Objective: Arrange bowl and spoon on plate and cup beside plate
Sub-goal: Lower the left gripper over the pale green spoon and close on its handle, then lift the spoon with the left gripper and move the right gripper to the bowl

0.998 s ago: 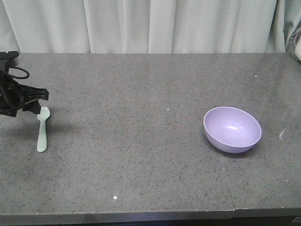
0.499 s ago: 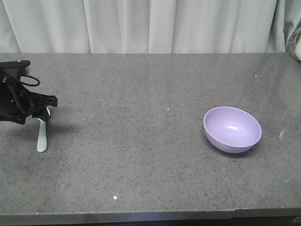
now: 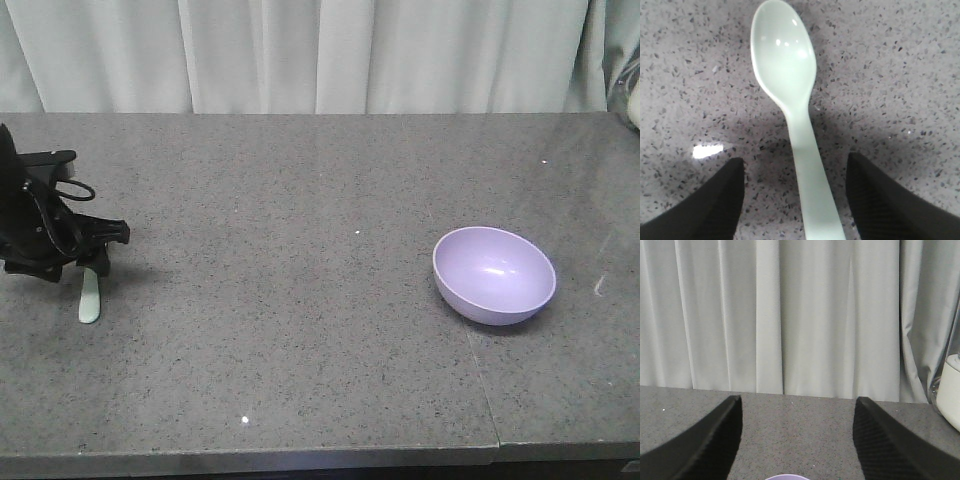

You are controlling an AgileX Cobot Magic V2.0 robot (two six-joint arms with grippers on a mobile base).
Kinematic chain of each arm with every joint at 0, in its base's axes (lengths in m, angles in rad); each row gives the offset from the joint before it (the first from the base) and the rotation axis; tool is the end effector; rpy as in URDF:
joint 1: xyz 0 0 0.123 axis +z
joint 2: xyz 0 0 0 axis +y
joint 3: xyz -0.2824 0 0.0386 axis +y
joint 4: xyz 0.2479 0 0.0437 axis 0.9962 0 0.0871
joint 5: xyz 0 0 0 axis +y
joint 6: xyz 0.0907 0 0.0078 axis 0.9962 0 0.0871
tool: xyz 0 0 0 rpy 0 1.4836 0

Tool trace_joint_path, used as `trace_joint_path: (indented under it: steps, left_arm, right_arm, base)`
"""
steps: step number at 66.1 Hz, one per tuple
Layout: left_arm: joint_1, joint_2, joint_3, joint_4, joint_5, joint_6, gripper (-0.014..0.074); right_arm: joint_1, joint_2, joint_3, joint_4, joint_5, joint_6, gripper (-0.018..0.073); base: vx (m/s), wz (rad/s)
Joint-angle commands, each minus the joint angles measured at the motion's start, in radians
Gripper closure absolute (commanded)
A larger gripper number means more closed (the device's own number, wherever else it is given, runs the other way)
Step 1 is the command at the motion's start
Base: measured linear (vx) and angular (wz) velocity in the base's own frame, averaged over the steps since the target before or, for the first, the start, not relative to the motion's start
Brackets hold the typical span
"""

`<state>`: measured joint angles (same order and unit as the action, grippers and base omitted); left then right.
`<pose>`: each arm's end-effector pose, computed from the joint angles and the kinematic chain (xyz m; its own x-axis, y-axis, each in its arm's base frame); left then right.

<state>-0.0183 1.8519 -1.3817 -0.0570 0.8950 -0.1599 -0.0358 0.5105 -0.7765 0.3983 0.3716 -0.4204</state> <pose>0.3823 -0.0110 0.2232 -0.9449 -0.1769 -0.2756 -0.1554 0.9830 -0.0980 0.0907 0.0096 0.4026 0.0133 -0.0468 -0.9988 -0.1048 0.9933 -0.0479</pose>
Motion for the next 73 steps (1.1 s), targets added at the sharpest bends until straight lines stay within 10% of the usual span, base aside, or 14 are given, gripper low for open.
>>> trace_joint_path:
  steps: [1,43,73]
  left_arm:
    - [-0.005,-0.031,-0.028,-0.008,-0.007,-0.013,0.0189]
    - [-0.073,0.087,-0.028,0.057,0.075,-0.006,0.0237]
    - [-0.073,0.095,-0.028,0.145,0.173,-0.002,0.0605]
  right_arm:
    - [-0.004,0.013,-0.031,0.013,-0.067,-0.004,0.0085]
    - [-0.004,0.013,-0.031,0.018,-0.067,-0.004,0.0085]
    - [-0.004,0.013,-0.031,0.018,-0.067,-0.004,0.0086]
  base:
    - [0.0,0.0]
    - [0.0,0.0]
    - [0.0,0.0]
